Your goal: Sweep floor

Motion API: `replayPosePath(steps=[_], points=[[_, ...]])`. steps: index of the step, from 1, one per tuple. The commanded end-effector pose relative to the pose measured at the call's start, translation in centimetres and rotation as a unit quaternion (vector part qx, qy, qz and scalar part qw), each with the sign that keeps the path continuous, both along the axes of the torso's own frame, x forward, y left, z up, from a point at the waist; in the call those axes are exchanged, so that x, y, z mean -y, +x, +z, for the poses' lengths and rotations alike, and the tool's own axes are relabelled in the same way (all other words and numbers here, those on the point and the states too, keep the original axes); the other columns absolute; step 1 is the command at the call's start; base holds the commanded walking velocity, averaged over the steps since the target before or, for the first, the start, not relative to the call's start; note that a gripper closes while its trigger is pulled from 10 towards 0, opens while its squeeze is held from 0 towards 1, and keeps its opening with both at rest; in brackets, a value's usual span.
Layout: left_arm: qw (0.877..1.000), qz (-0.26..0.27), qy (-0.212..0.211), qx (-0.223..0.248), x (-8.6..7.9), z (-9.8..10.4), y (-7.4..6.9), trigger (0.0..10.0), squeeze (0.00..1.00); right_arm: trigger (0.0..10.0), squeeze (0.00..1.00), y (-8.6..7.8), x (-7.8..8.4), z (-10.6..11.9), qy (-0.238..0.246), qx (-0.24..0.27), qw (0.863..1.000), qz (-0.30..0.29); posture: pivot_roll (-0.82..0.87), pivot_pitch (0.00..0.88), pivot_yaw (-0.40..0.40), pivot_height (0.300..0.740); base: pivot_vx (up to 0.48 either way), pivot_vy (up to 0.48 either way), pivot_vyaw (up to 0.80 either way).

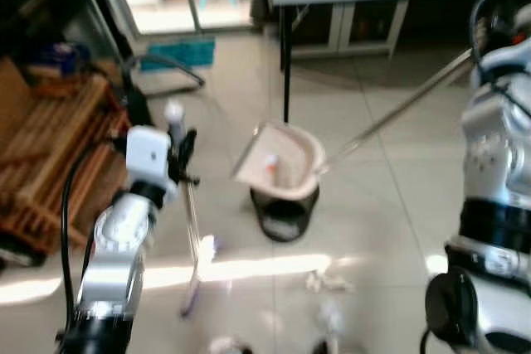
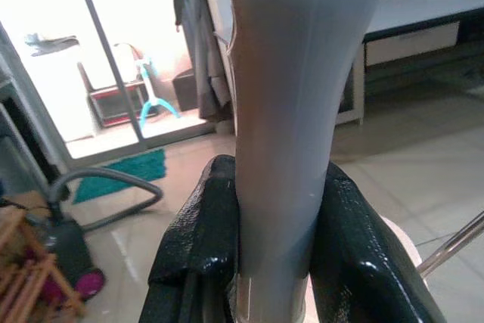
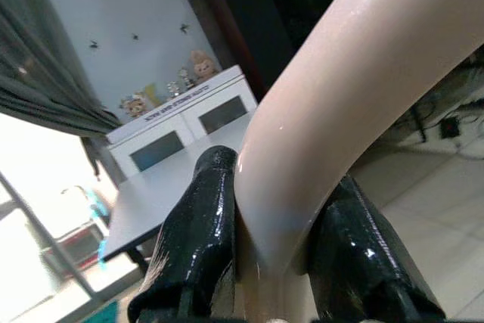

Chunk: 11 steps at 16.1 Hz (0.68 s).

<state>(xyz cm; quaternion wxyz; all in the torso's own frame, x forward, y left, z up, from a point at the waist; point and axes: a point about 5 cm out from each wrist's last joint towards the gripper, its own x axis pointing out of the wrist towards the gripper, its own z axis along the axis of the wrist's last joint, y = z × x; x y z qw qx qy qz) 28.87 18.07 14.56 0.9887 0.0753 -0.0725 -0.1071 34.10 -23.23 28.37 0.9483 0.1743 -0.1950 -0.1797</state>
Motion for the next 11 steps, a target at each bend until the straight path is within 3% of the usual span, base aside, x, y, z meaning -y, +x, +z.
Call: replayPosePath(steps=[1, 5, 11], points=[[1.0, 0.009, 0.011, 0.011, -0.7, 0.6, -0.1, 10.0, 0.0, 10.0, 0.0, -0.2, -0.8, 1.3, 0.005, 0.038, 0.999, 0.012, 0.05, 0.073, 0.072, 0.74, 0.0, 0.0, 0.0], [1.0, 0.01, 0.012, 0.011, -0.8, 0.6, -0.1, 10.0, 0.0, 10.0, 0.0, -0.2, -0.4, 1.2, 0.009, 0.041, 0.999, 0.005, 0.05, 0.068, 0.076, 0.74, 0.0, 0.0, 0.0], [1.0, 0.007, 0.013, 0.012, -0.7, 0.4, -0.2, 10.0, 0.0, 10.0, 0.0, 0.7, -2.5, 1.0, -0.056, 0.05, 0.997, 0.033, 0.05, 0.058, 0.064, 0.74, 0.0, 0.0, 0.0]])
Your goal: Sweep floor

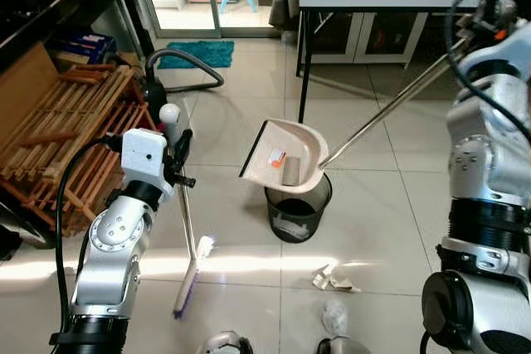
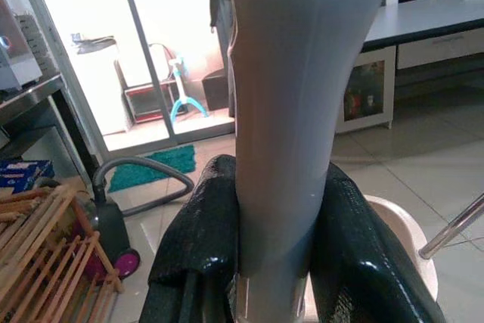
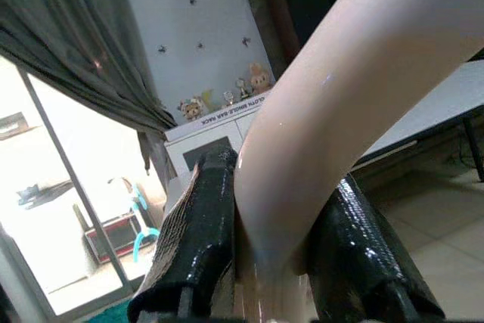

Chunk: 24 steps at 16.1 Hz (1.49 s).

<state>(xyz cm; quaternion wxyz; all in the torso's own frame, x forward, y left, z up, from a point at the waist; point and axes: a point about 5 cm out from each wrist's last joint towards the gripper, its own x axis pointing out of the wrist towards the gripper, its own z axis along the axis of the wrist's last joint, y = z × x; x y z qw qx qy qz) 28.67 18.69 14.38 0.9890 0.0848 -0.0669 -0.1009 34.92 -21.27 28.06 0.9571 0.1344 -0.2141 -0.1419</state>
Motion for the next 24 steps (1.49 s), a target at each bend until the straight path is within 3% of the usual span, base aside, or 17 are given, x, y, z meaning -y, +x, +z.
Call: replayPosePath(steps=[1, 9, 12, 14, 20, 22, 24], points=[[1.0, -0.001, 0.004, 0.016, -0.1, 0.6, 0.0, 10.0, 0.0, 10.0, 0.0, 0.0, -0.7, 1.3, -0.009, 0.034, 0.999, 0.01, 0.05, 0.058, 0.065, 0.74, 0.0, 0.0, 0.0], [1.0, 0.001, 0.018, 0.015, -0.1, 0.3, -0.2, 10.0, 0.0, 10.0, 0.0, 0.4, -3.0, 0.1, -0.128, 0.069, 0.989, 0.015, 0.05, 0.076, 0.057, 0.74, 0.0, 0.0, 0.0], [0.999, -0.006, 0.036, 0.005, 0.0, 0.0, -0.3, 10.0, 0.0, 10.0, 0.0, 0.3, -3.8, 0.0, -0.151, 0.078, 0.985, 0.027, 0.06, 0.075, 0.052, 0.74, 0.0, 0.0, 0.0], [0.998, -0.013, 0.063, 0.004, -0.1, -0.2, -0.4, 10.0, 0.0, 10.0, 0.0, -0.3, -5.2, -0.1, -0.199, 0.094, 0.974, 0.05, 0.05, 0.08, 0.049, 0.74, 0.0, 0.0, 0.0], [0.998, 0.001, 0.068, 0.0, -0.5, -0.5, -0.5, 10.0, 0.0, 10.0, 0.0, -1.9, -9.7, -2.9, -0.298, 0.113, 0.941, 0.117, 0.06, 0.093, 0.042, 0.74, 0.0, 0.0, 0.0], [0.998, 0.002, 0.07, 0.001, -0.5, -0.4, -0.6, 10.0, 0.0, 10.0, 0.0, -2.2, -11.0, -3.4, -0.33, 0.122, 0.926, 0.136, 0.06, 0.09, 0.042, 0.74, 0.0, 0.0, 0.0], [0.997, 0.005, 0.071, 0.002, -0.5, -0.4, -0.6, 10.0, 0.0, 10.0, 0.0, -2.8, -11.9, -3.5, -0.381, 0.14, 0.903, 0.142, 0.06, 0.087, 0.039, 0.74, 0.0, 0.0, 0.0]])
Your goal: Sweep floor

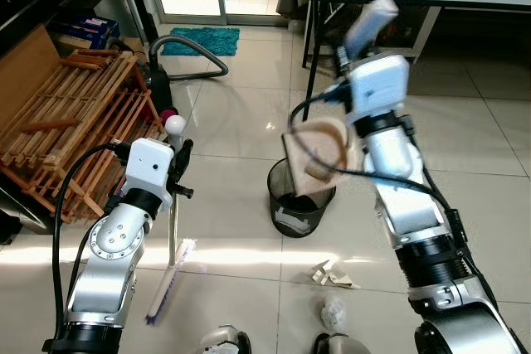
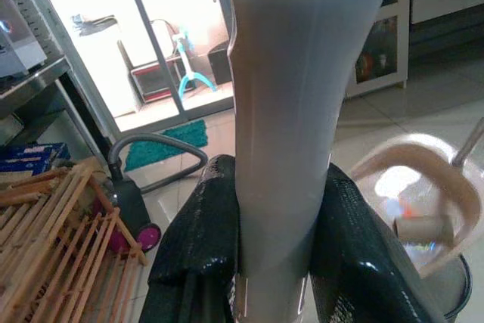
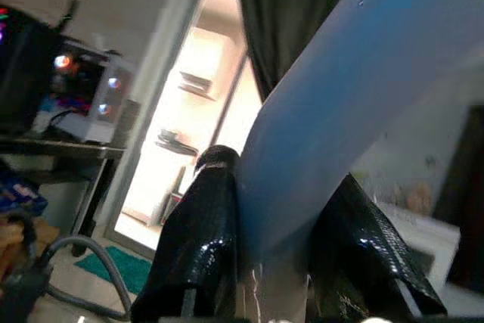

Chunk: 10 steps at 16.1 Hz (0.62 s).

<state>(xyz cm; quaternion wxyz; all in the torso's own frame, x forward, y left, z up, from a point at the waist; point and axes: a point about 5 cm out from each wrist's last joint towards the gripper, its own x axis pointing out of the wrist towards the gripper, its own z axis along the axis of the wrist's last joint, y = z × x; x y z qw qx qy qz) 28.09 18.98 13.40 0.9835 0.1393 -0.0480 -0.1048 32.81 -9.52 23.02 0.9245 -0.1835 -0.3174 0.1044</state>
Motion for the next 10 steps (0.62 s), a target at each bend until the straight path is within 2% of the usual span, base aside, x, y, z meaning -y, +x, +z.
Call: replayPosePath(steps=[1, 4, 6, 7, 9, 10], points=[[1.0, 0.005, 0.014, 0.016, -0.2, 0.6, -0.1, 10.0, 0.0, 10.0, 0.0, -1.1, -0.8, 1.2, -0.04, 0.061, 0.997, 0.02, 0.06, 0.088, 0.038, 0.74, 0.0, 0.0, 0.0], [1.0, 0.006, 0.015, 0.015, -0.3, 0.6, -0.1, 10.0, 0.0, 10.0, 0.0, -1.3, -1.4, 0.7, -0.054, 0.063, 0.996, 0.032, 0.06, 0.093, 0.038, 0.74, 0.0, 0.0, 0.0], [1.0, 0.004, 0.017, 0.013, -0.2, 0.5, -0.1, 10.0, 0.0, 10.0, 0.0, -1.6, -2.1, 0.3, -0.083, 0.068, 0.993, 0.04, 0.06, 0.093, 0.039, 0.74, 0.0, 0.0, 0.0], [1.0, 0.006, 0.017, 0.011, -0.3, 0.5, -0.1, 10.0, 0.0, 10.0, 0.0, -1.8, -2.0, 0.9, -0.097, 0.094, 0.99, 0.03, 0.05, 0.093, 0.043, 0.74, 0.0, 0.0, 0.0], [1.0, 0.002, 0.02, 0.003, -0.1, 0.2, 0.0, 10.0, 0.0, 10.0, 0.0, -1.7, -0.5, 3.2, -0.116, 0.14, 0.983, -0.013, 0.05, 0.098, 0.046, 0.74, 0.0, 0.0, 0.0], [1.0, -0.006, 0.019, -0.004, 0.3, 0.0, 0.2, 10.0, 0.0, 10.0, 0.0, -1.7, 1.8, 5.2, -0.149, 0.182, 0.969, -0.074, 0.04, 0.1, 0.047, 0.74, 0.0, 0.0, 0.0]])
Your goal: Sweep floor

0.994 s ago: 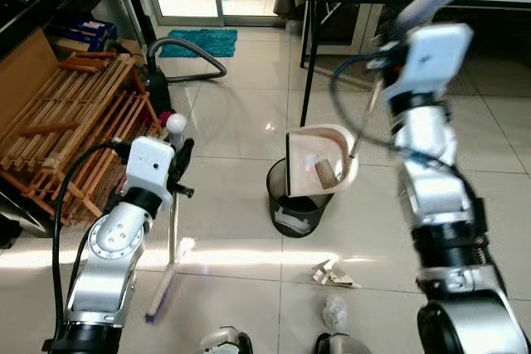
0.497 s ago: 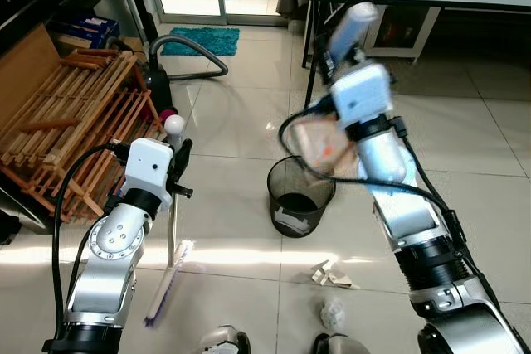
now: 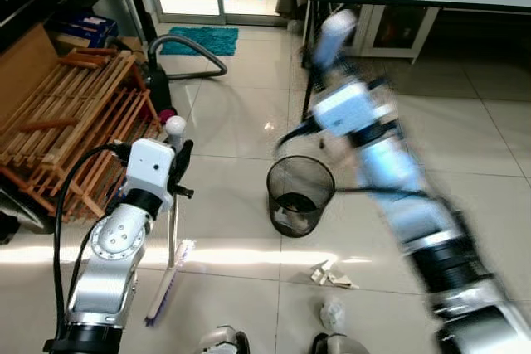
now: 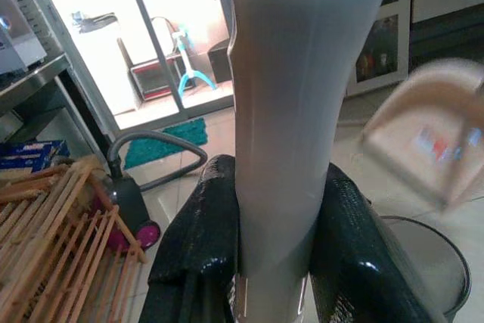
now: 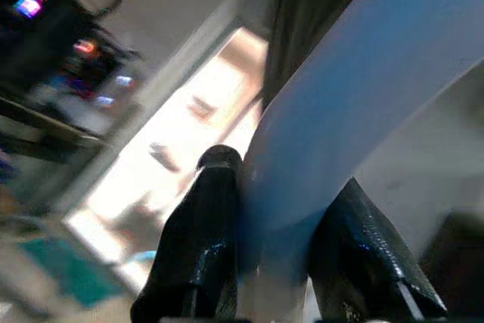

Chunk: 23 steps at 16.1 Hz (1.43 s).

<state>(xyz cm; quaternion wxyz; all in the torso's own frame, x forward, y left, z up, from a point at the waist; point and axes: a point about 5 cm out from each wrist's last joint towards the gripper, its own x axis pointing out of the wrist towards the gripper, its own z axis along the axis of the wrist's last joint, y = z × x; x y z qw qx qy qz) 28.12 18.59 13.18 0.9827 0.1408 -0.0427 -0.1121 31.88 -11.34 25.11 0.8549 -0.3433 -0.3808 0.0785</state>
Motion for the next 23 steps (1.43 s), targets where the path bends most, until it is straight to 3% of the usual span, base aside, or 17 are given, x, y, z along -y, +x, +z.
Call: replayPosePath(steps=[1, 2, 4, 5, 7, 8, 9, 14, 18, 23], points=[[1.0, -0.004, 0.012, 0.0, 0.2, 0.2, 0.4, 10.0, 0.0, 10.0, 0.0, -0.8, 1.8, 4.2, -0.007, 0.1, 0.994, -0.049, 0.04, 0.101, 0.049, 0.74, 0.0, 0.0, 0.0], [1.0, -0.005, 0.01, -0.001, 0.2, 0.2, 0.4, 10.0, 0.0, 10.0, 0.0, -0.8, 2.4, 4.4, -0.008, 0.102, 0.993, -0.062, 0.03, 0.103, 0.052, 0.74, 0.0, 0.0, 0.0], [1.0, -0.007, -0.017, 0.0, 0.6, 0.4, 0.8, 10.0, 0.0, 10.0, 0.0, -0.8, 8.3, 4.3, 0.014, 0.077, 0.984, -0.162, 0.02, 0.106, 0.061, 0.74, 0.0, 0.0, 0.0], [1.0, -0.006, -0.026, 0.001, 0.7, 0.5, 1.0, 10.0, 0.0, 10.0, 0.0, -0.8, 9.5, 3.8, 0.032, 0.059, 0.981, -0.181, 0.02, 0.107, 0.061, 0.74, 0.0, 0.0, 0.0], [0.999, -0.009, -0.033, 0.006, 1.1, 0.8, 1.3, 10.0, 0.0, 10.0, 0.0, -0.8, 12.4, 1.5, 0.122, -0.003, 0.966, -0.227, 0.01, 0.109, 0.057, 0.74, 0.0, 0.0, 0.0], [0.999, -0.007, -0.04, 0.008, 1.1, 0.9, 1.4, 10.0, 0.0, 10.0, 0.0, -0.7, 13.5, -0.3, 0.202, -0.039, 0.95, -0.236, 0.02, 0.115, 0.052, 0.74, 0.0, 0.0, 0.0], [0.999, -0.005, -0.042, 0.008, 1.1, 0.9, 1.4, 10.0, 0.0, 10.0, 0.0, -0.9, 14.0, -2.1, 0.23, -0.06, 0.939, -0.25, 0.02, 0.12, 0.051, 0.74, 0.0, 0.0, 0.0], [0.999, -0.013, -0.052, 0.004, 1.9, 1.0, 1.7, 10.0, 0.0, 10.0, 0.0, -1.4, 13.3, -5.8, 0.262, -0.123, 0.925, -0.245, 0.02, 0.123, 0.055, 0.74, -0.049, 0.0, 0.0], [0.998, -0.023, -0.052, 0.007, 2.3, 1.1, 1.8, 10.0, 0.0, 10.0, 0.0, -1.8, 11.8, -6.6, 0.297, -0.151, 0.918, -0.214, 0.02, 0.124, 0.063, 0.74, -0.253, 0.0, 0.0], [0.998, -0.035, -0.051, 0.011, 2.9, 1.4, 2.1, 10.0, 0.0, 10.0, 0.0, -2.5, 11.4, -6.6, 0.301, -0.153, 0.917, -0.21, 0.01, 0.117, 0.078, 0.74, -0.048, 0.0, 0.0]])
